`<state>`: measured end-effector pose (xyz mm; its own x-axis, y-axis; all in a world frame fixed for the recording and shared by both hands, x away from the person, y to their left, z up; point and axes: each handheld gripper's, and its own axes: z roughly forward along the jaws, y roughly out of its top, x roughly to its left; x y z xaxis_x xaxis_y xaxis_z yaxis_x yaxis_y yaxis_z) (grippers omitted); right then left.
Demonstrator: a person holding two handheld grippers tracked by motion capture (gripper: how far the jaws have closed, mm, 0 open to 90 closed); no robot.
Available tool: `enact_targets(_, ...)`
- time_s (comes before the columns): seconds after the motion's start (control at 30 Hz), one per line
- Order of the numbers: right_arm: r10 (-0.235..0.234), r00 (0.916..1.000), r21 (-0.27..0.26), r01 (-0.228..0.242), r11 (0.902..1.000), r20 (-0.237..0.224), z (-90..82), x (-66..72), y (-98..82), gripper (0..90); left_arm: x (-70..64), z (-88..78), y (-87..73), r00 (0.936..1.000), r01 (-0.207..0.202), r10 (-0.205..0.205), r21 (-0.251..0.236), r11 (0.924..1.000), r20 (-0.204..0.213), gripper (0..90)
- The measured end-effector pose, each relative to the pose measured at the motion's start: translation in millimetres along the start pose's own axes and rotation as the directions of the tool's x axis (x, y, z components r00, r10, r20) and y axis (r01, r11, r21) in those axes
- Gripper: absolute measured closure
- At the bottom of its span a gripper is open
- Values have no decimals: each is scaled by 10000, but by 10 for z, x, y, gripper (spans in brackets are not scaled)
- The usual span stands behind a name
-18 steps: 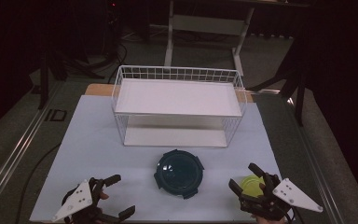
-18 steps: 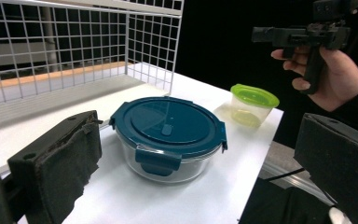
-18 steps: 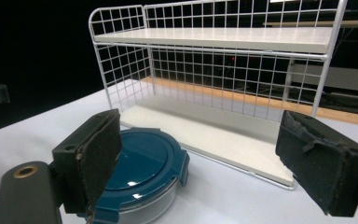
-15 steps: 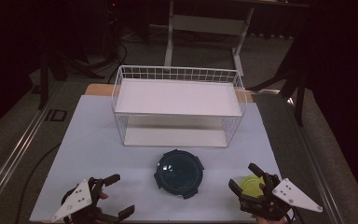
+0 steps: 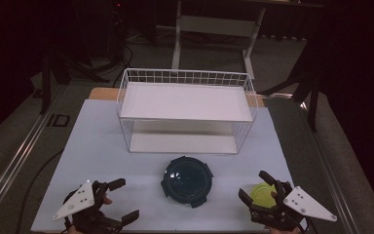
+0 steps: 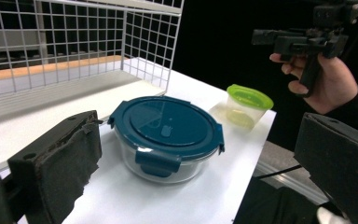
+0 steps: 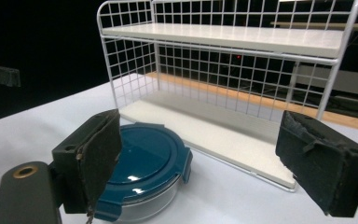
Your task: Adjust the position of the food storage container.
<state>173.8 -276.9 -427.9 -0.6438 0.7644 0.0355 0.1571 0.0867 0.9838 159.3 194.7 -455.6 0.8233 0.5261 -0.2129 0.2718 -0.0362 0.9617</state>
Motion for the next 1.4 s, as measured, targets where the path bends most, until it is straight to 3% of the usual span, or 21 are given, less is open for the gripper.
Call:
enact_targets(0.1,59,10000,-65,-59,10000,-47,-16,-5,11,139,16,14,44,9999,13,-17,345,9994,111,8)
enact_targets(0.33,106,9999,-79,-107,9999,-120,-17,6,18,139,51,119,74,9991,-156,114,1040,9945,406,267)
enact_targets(0.37,103,9999,-95,-105,9999,-122,-20,9,20,139,52,181,56,9983,-200,133,1179,9928,573,267)
enact_targets(0.4,113,9999,-96,-113,9999,-65,-24,7,16,139,50,215,44,9976,-217,133,1244,9920,682,370)
enact_targets(0.47,197,9998,-127,-198,9997,-83,-24,-3,10,139,31,294,25,9984,-272,196,1474,9887,533,426)
enact_targets(0.67,254,9996,-121,-255,9996,-103,-34,-6,2,139,-3,502,-64,9975,-370,234,2089,9772,672,564)
enact_targets(0.73,284,9995,-117,-285,9995,-116,-33,-9,-1,139,-7,552,-89,9975,-516,393,2293,9720,580,615)
enact_targets(0.9,309,9994,-87,-311,9995,-123,-30,-16,-7,139,-12,684,-170,9967,-546,348,2920,9548,727,701)
enact_targets(0.93,309,9994,-87,-311,9995,-123,-30,-16,-7,139,-12,684,-170,9967,-546,348,2920,9548,727,715)
enact_targets(1.0,292,9995,-95,-294,9995,-150,-27,-16,-7,139,-12,768,-232,9973,-480,265,3319,9421,692,742)
enact_targets(1.13,303,9994,-61,-304,9995,-167,-26,-14,-11,139,14,856,-294,9986,-321,138,3765,9259,513,761)
enact_targets(1.4,374,9991,-21,-374,9993,-213,-27,-32,-20,139,42,986,-386,9992,-197,22,4392,8982,404,882)
